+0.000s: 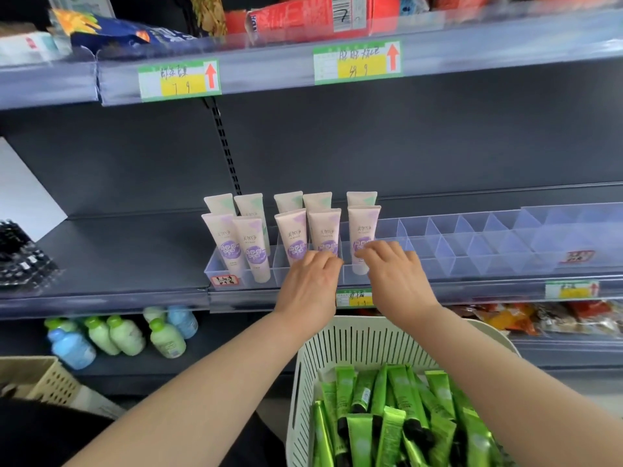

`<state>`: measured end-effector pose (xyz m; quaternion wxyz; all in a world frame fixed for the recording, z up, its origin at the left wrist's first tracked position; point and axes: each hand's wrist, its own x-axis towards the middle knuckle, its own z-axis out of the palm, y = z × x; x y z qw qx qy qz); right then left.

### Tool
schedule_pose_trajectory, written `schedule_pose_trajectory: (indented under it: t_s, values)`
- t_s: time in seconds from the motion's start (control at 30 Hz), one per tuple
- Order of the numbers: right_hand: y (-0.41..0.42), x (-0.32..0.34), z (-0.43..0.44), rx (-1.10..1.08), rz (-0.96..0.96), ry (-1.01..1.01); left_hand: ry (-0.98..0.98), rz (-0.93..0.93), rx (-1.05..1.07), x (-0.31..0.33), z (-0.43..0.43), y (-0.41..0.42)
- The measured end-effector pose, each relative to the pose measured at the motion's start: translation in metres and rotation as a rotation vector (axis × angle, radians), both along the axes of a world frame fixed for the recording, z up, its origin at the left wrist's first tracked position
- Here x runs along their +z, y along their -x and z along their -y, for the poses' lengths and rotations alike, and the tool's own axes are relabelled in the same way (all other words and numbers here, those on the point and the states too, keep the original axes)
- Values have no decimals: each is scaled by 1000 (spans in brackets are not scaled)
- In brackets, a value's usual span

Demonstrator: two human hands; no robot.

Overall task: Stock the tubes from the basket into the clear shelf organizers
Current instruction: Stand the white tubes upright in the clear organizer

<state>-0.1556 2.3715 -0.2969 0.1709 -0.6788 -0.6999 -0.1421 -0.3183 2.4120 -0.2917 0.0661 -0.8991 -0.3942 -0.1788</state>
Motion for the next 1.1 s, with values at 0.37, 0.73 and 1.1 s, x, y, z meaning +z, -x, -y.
schedule_pose_trajectory:
  t_s: [0.37,0.73,1.1]
  values:
    - [13,-21,1,-152,130,213,16,-204,118,-26,-5,21]
    - [27,-27,0,-199,134,231,-35,-244,117,-33,-11,24]
    - [41,-23,-14,-130,134,264,-10,-247,168,-30,-23,37]
